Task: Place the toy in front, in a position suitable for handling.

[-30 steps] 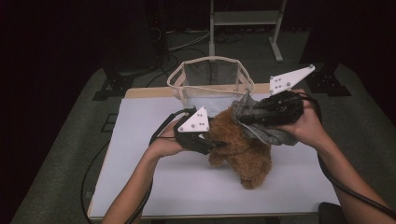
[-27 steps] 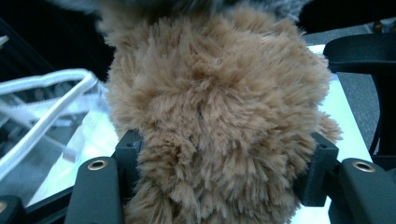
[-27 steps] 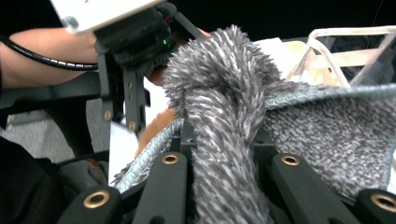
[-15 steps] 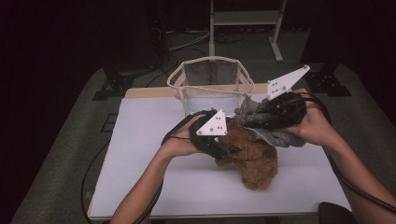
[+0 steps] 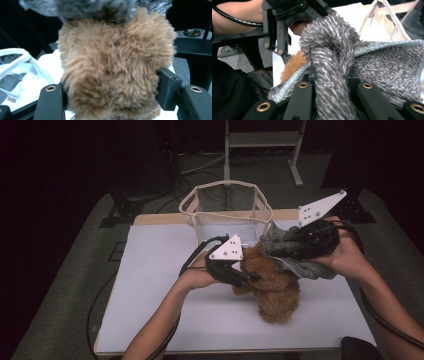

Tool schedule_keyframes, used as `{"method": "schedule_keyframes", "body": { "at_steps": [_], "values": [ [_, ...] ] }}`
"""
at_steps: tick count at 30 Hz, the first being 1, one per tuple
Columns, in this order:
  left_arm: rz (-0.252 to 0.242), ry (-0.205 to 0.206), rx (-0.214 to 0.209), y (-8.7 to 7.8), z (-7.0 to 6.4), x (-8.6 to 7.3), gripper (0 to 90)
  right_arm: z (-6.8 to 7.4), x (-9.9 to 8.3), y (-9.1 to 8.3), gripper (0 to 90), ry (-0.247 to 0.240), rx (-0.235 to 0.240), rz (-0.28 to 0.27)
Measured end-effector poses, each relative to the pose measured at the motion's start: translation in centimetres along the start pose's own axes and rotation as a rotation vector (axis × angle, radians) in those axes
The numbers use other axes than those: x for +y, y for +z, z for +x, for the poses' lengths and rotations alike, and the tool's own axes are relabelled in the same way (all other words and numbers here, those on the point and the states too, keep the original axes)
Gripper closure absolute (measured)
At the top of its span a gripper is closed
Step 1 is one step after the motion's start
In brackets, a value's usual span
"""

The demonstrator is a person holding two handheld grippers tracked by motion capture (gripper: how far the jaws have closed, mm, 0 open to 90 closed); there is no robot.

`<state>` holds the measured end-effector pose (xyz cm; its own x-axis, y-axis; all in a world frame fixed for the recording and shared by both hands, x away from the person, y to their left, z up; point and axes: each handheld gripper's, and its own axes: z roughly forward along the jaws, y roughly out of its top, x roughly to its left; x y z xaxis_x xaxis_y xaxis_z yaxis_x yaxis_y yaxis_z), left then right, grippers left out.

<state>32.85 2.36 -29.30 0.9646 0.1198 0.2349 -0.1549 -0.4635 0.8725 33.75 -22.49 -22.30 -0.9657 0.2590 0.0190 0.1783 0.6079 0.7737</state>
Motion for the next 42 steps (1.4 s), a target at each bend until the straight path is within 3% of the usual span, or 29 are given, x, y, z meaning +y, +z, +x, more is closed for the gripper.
{"method": "schedule_keyframes", "body": {
  "at_steps": [3, 7, 10, 14, 16, 19, 22, 25, 29, 36, 42],
  "values": [
    [0.015, 0.031, 0.007, -0.1, -0.4, 0.4, 34.8, 0.2, 1.0, 0.5, 73.8, -0.014, 0.009, 0.007],
    [0.018, 0.039, 0.007, -0.4, -0.8, 0.2, 34.8, 0.4, 1.8, 1.6, 73.8, -0.032, 0.030, 0.011],
    [0.012, 0.018, 0.002, -0.7, -0.8, -0.2, 32.3, 0.4, 1.7, 2.0, 73.9, -0.033, 0.044, 0.004],
    [-0.001, -0.043, -0.007, -0.7, -0.6, 0.0, 18.3, 0.4, 1.6, 2.1, 73.9, -0.021, 0.044, 0.005],
    [-0.011, -0.042, -0.003, -0.8, -0.7, 0.4, 14.3, 0.5, 1.6, 2.3, 73.9, -0.021, 0.051, -0.006],
    [0.001, -0.040, 0.001, -0.7, -0.7, 0.5, 16.5, 0.7, 1.6, 2.7, 73.9, -0.026, 0.055, -0.010],
    [0.003, -0.031, 0.007, -0.9, -0.8, 0.2, 31.2, 0.7, 1.6, 2.9, 73.9, -0.030, 0.053, -0.017],
    [0.008, -0.026, 0.012, -1.2, -0.8, 0.3, 35.9, 0.8, 1.6, 2.5, 73.6, -0.036, 0.047, -0.033],
    [0.015, -0.023, 0.014, -1.4, -0.8, 0.1, 35.8, 0.6, 1.3, 1.4, 73.4, -0.035, 0.014, -0.066],
    [0.034, -0.029, 0.020, -2.5, -0.7, -0.8, 35.1, -0.5, -1.0, -0.2, 73.3, 0.038, -0.006, -0.127],
    [0.071, -0.034, 0.029, -3.8, -0.7, -1.6, 27.3, -0.9, -1.9, 1.4, 73.3, 0.075, 0.029, -0.150]
  ]
}}
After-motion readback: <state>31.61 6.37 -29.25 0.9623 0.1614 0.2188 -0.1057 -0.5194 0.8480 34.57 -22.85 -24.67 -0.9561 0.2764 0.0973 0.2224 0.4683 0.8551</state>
